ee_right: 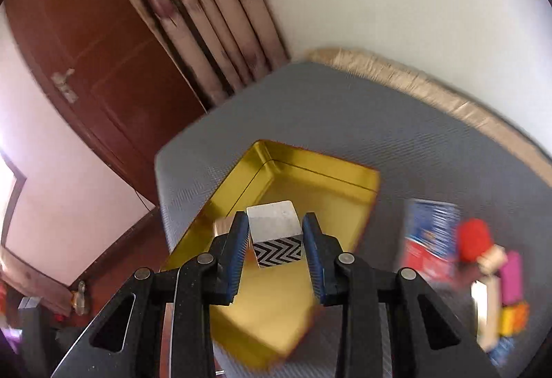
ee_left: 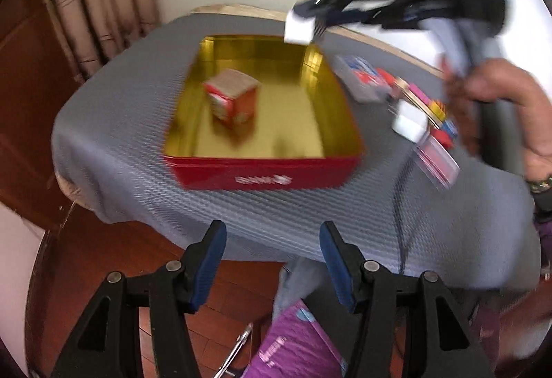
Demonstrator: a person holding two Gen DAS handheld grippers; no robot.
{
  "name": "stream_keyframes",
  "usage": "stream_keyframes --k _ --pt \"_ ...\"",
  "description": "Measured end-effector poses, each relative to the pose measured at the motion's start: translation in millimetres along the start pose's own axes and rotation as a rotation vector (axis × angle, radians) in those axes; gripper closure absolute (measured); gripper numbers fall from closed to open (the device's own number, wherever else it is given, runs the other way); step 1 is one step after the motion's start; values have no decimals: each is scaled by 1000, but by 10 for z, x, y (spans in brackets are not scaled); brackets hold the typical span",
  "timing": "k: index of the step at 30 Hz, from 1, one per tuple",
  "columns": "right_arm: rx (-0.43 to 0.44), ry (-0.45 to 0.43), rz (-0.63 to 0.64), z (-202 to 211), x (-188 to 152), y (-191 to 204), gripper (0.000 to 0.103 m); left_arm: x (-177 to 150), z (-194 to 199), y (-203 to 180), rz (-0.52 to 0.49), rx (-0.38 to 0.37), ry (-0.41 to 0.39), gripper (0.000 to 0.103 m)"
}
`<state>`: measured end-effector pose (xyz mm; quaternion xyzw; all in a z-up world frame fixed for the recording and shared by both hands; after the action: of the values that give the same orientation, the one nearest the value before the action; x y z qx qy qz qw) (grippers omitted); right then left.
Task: Organize rigid objects
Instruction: 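Carry the chevron box into the tin and open the right gripper, then grasp the blue-red floss box with the left gripper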
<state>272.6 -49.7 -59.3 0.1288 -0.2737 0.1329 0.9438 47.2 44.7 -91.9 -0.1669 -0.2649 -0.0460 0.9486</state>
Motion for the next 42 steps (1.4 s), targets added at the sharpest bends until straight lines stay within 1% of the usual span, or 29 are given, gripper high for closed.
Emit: stream_keyframes --k 3,6,9,15,22,24,25,26,28,30,31,32,33,34,35,37,40,41,42 --pt "-43 72 10 -466 184 195 73 17 22 155 43 17 -17 45" --pt "-58 115 11 -735 287 295 73 20 -15 225 56 24 0 45" --pt "-73 139 12 -926 349 391 73 21 2 247 58 34 -2 45" --pt "-95 168 23 -1097 345 473 73 44 16 308 78 32 -7 45" --pt "-97 178 -10 -1221 312 505 72 44 -43 362 99 24 19 45" --pt "-80 180 -24 -1253 320 515 71 43 -50 347 94 27 21 45" --pt "-83 177 -29 -1241 313 511 70 43 -54 343 89 30 22 45" --pt "-90 173 -33 -1233 315 503 63 42 -58 338 86 34 21 45" --pt "-76 142 -60 -1123 339 472 59 35 -69 327 82 41 23 45" --pt "-73 59 -82 -865 379 396 57 31 -73 337 84 40 25 45" --pt "-63 25 -97 -733 376 347 51 31 -72 338 84 39 24 45" --pt "-46 -18 -125 -537 342 253 39 31 -68 333 81 40 23 45" --pt "-41 -47 -145 -407 300 181 32 28 -67 322 77 43 22 45" --pt "-47 -88 -168 -213 207 57 20 24 -64 308 70 44 22 45" --pt "-70 -130 -183 -1 61 -94 14 20 -61 290 64 42 21 45" --pt "-141 -181 -193 288 -270 -369 9 1 -61 237 44 34 23 45" --pt "-329 -199 -182 599 -865 -864 8 -31 -62 109 2 18 26 45" --pt "-434 -197 -171 714 -1142 -1119 8 -42 -66 51 -14 9 27 45" --pt "-515 -190 -160 782 -1333 -1300 8 -58 -70 -1 -30 -2 29 45"
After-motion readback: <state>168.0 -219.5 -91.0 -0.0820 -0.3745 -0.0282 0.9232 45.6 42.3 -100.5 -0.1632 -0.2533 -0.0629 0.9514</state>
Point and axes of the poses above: each gripper's, at about its wrist camera, not at the fingertips, and z roughly against the way its jaws point, y to its left, x to its top, the point moved 6 cm from there along -z, roughly the way its jaws point, and after that the axes turned 15 degrees about -x, right-handed, at the moved point
